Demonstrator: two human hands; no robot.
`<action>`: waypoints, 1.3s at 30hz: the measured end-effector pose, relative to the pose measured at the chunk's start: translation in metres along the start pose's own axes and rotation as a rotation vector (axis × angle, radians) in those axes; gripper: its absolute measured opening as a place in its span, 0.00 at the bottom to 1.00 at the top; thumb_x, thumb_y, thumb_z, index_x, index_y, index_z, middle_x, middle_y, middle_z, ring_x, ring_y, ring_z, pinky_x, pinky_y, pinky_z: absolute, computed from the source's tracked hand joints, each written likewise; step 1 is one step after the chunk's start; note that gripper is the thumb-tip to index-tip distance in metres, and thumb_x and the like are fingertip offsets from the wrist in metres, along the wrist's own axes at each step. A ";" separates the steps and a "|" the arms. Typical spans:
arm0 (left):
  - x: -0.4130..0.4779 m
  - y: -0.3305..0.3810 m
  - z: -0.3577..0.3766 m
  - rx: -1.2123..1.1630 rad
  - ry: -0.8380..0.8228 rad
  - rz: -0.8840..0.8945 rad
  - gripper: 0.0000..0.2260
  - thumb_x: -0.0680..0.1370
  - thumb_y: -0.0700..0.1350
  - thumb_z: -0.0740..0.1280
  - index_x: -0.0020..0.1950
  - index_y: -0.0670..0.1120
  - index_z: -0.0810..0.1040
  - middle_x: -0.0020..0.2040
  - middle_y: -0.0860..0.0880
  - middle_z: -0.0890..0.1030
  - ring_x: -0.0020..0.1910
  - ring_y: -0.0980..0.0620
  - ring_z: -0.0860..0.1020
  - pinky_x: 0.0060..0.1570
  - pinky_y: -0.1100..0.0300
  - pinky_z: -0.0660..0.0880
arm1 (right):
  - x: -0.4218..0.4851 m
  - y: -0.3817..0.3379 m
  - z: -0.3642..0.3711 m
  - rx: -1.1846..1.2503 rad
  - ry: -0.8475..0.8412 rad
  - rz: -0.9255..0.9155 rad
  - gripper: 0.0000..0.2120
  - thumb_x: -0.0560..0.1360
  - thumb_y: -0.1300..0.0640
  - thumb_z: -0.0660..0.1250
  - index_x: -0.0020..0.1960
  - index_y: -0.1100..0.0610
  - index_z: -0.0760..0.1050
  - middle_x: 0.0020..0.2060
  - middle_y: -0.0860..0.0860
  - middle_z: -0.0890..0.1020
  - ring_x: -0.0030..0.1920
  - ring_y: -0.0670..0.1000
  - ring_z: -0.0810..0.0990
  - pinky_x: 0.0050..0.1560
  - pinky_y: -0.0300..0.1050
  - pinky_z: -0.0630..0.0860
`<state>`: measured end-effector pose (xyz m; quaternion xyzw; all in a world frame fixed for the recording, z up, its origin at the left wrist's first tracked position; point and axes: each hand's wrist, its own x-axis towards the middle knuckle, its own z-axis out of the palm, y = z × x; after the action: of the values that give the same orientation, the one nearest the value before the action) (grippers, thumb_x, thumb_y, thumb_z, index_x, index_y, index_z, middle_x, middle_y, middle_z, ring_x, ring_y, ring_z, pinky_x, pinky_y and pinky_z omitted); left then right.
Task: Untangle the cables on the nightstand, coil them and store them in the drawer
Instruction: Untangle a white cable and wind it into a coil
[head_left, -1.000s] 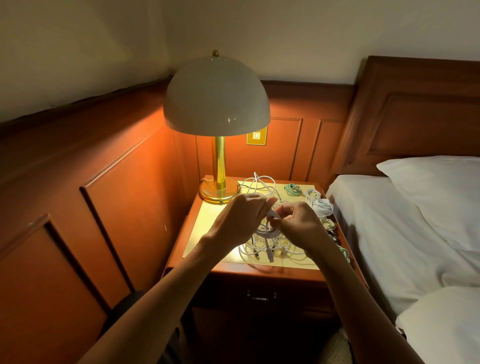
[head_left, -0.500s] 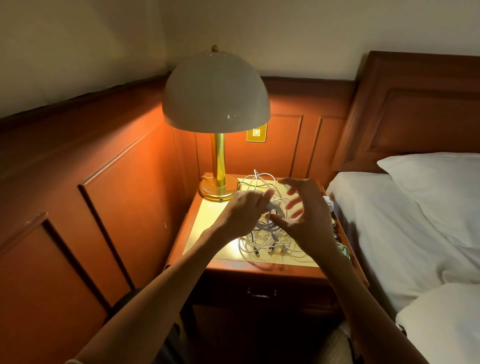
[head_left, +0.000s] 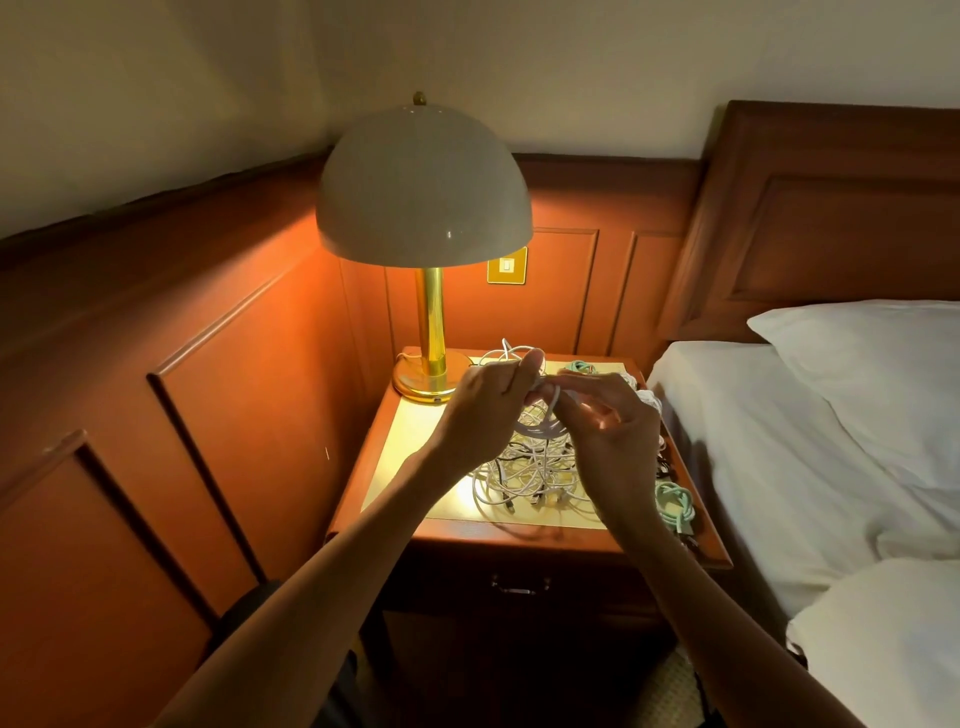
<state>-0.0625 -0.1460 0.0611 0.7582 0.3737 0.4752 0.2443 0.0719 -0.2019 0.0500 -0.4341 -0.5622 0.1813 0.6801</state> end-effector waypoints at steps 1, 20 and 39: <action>0.000 0.001 0.001 -0.010 -0.006 -0.009 0.22 0.86 0.48 0.56 0.32 0.49 0.74 0.26 0.57 0.72 0.25 0.59 0.70 0.29 0.70 0.63 | -0.001 -0.001 0.002 0.021 0.017 0.032 0.06 0.73 0.54 0.75 0.48 0.45 0.83 0.47 0.44 0.85 0.51 0.43 0.83 0.48 0.31 0.77; -0.006 -0.009 -0.004 0.251 0.006 0.106 0.18 0.85 0.43 0.58 0.42 0.37 0.80 0.30 0.49 0.76 0.25 0.50 0.74 0.28 0.56 0.71 | 0.019 -0.001 0.017 0.043 0.029 0.506 0.11 0.79 0.51 0.68 0.42 0.54 0.84 0.36 0.46 0.85 0.35 0.50 0.81 0.37 0.47 0.77; 0.005 -0.001 -0.018 -0.228 -0.207 -0.307 0.22 0.85 0.54 0.54 0.34 0.46 0.71 0.24 0.56 0.69 0.21 0.59 0.64 0.23 0.65 0.62 | 0.045 0.016 -0.038 -0.828 -0.203 -0.690 0.06 0.74 0.54 0.73 0.49 0.55 0.85 0.52 0.55 0.84 0.54 0.57 0.79 0.54 0.52 0.73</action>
<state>-0.0781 -0.1408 0.0709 0.7046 0.4016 0.3912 0.4350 0.1246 -0.1754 0.0651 -0.4361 -0.7591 -0.2478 0.4150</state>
